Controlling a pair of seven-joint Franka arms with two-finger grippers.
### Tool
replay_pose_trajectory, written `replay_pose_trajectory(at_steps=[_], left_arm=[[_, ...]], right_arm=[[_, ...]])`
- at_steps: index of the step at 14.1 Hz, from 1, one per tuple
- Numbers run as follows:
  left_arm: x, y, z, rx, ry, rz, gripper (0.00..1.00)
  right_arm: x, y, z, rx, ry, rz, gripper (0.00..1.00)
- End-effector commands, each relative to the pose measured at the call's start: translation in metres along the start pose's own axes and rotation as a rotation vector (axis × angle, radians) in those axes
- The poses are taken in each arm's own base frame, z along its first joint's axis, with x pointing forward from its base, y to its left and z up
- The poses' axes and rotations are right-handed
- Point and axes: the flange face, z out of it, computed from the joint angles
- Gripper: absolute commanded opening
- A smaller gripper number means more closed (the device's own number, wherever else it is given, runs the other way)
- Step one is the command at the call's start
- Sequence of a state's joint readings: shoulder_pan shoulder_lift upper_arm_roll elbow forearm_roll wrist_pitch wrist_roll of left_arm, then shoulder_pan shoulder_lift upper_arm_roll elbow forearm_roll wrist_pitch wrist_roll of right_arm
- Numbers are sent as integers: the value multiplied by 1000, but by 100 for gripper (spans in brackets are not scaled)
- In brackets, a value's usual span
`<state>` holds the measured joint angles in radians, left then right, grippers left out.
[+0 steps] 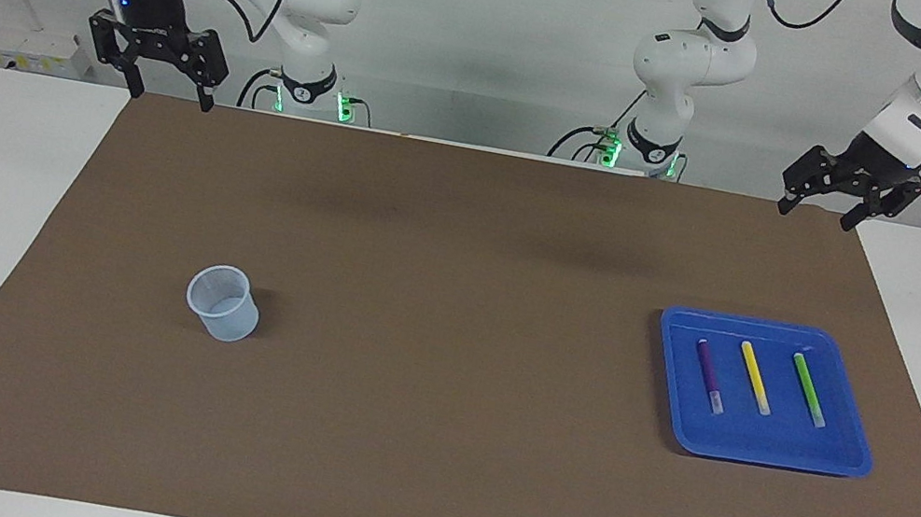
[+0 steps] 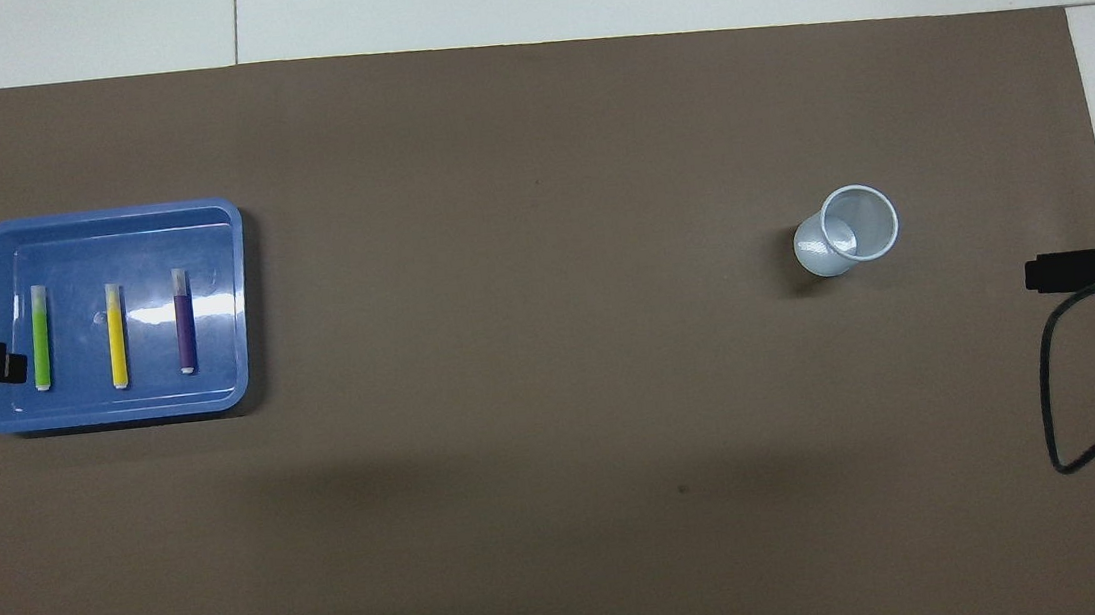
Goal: Right arm passes pens to left for tray arrangement
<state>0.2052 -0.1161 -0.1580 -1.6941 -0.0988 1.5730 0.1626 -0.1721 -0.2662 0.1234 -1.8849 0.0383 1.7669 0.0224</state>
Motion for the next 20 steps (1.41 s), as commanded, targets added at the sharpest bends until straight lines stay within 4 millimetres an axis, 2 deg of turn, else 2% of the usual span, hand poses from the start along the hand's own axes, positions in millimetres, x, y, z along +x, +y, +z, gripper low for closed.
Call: replay_pose_trajectory(at_steps=[1, 3, 4, 5, 20], left_arm=[[-1, -5, -5, -1, 1, -40, 100], [-3, 2, -4, 68, -28, -138, 100], [-4, 14, -3, 85, -40, -145, 100], [-3, 16, -3, 89, -32, -141, 100], [-4, 17, -1, 89, -36, -141, 100]], right_arm=[[-4, 1, 1, 17, -21, -9, 100], [-4, 1, 1, 18, -20, -11, 100], [-5, 0, 2, 17, -23, -12, 100], [-5, 1, 2, 18, -23, -11, 100], [-5, -1, 2, 18, -23, -14, 100]])
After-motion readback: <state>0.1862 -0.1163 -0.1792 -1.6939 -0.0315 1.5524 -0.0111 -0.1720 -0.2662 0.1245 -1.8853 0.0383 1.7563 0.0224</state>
